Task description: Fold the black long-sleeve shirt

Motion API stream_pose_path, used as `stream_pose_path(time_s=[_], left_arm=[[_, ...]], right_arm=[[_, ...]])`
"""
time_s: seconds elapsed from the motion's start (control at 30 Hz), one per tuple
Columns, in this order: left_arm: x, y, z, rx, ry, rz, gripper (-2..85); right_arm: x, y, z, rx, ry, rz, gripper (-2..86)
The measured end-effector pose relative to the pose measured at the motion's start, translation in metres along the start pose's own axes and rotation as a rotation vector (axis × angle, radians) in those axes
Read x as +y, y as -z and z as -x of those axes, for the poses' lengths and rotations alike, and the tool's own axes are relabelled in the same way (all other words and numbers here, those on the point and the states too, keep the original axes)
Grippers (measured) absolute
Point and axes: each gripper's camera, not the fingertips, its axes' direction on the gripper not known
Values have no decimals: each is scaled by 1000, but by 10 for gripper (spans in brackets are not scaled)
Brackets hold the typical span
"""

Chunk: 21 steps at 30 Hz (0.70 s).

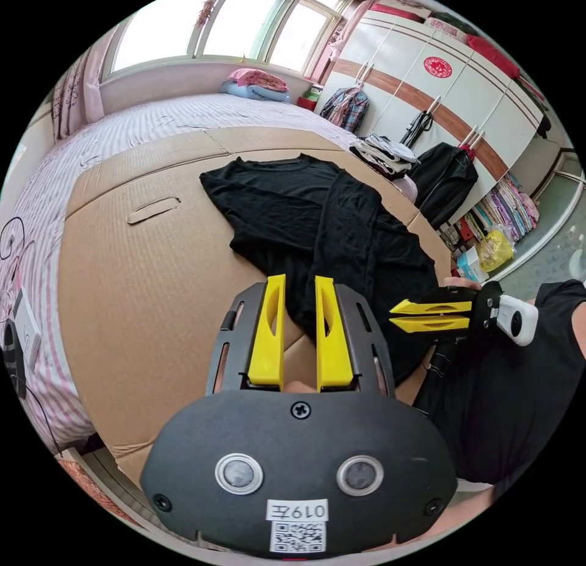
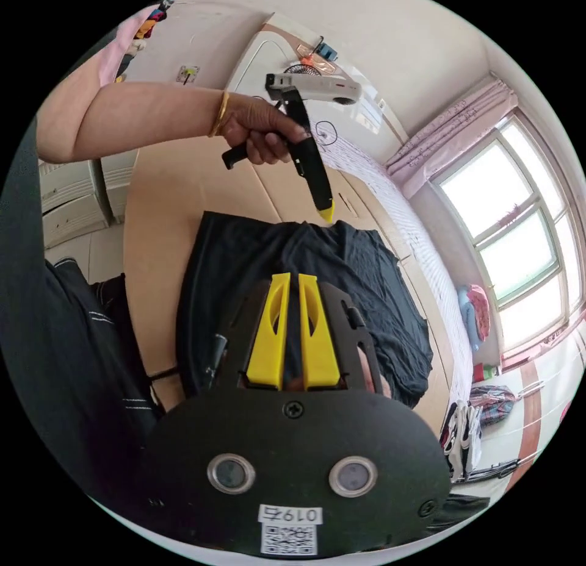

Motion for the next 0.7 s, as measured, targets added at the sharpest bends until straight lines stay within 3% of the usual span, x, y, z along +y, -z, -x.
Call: stream_pose_path(time_s=[0.5,0.7], left_arm=[[-16,-10,-7,77,-44,150,59],[-23,-15,-18,39,-88,196,26]], right_arm=[[-39,-1,51,-3,164,50,59],[-44,0,50,-40,138,52,8]])
